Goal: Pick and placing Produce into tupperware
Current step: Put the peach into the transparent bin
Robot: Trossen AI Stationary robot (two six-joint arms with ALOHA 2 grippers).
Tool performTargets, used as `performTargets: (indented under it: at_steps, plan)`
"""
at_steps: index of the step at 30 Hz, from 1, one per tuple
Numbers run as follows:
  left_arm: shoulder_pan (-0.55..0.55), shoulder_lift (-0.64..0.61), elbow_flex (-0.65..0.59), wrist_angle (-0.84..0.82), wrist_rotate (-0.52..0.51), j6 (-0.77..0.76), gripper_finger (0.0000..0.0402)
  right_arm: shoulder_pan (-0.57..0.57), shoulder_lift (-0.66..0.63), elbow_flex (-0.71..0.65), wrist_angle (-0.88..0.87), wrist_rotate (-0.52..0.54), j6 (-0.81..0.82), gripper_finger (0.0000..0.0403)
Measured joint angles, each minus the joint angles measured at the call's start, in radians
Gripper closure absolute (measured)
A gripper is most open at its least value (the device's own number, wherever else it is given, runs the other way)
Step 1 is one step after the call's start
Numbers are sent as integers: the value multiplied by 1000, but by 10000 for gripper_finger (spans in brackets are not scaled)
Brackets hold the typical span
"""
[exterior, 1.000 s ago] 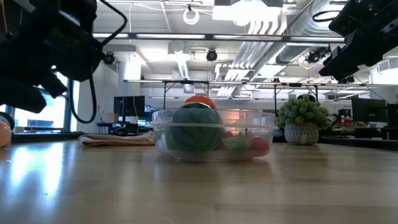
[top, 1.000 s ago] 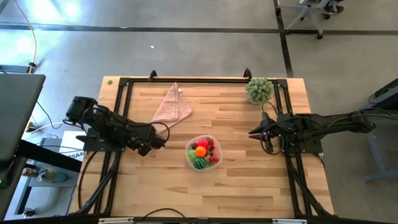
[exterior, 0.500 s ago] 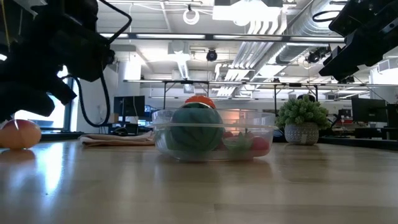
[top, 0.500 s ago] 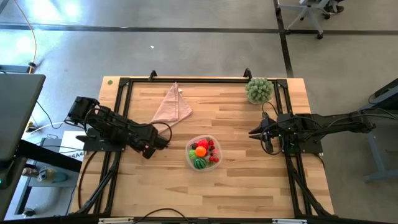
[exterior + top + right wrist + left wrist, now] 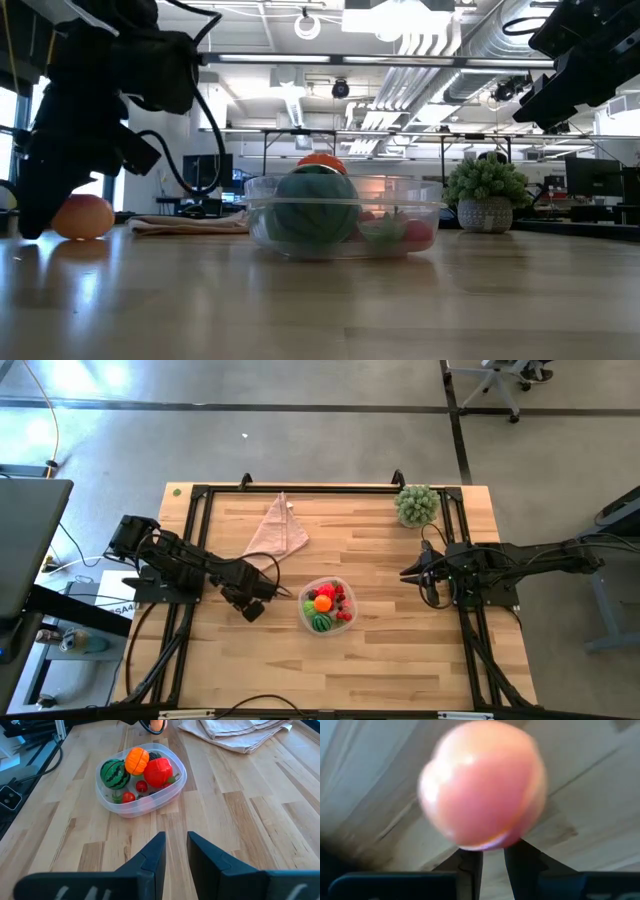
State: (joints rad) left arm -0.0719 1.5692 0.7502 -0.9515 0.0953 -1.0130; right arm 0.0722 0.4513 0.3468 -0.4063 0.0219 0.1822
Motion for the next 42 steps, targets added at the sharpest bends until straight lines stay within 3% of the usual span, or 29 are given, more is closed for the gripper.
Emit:
performTargets:
  at_steps: [12, 16, 21, 24, 30, 42]
  plan:
    - [0, 0, 0, 104, -16, 203, 335, 0, 0, 0, 0, 0, 0, 335]
    - [1, 0, 1, 71, 39, 257, 335, 0, 0, 0, 0, 0, 0, 335]
    - [-1, 0, 2, -71, 88, 158, 335, 0, 0, 0, 0, 0, 0, 335]
    - [1, 0, 1, -147, 33, 142, 334, 0, 0, 0, 0, 0, 0, 335]
    - [0, 0, 1, -184, -97, 268, 334, 0, 0, 0, 0, 0, 0, 335]
    - [-1, -37, 143, -290, -206, 280, 334, 0, 0, 0, 0, 0, 0, 335]
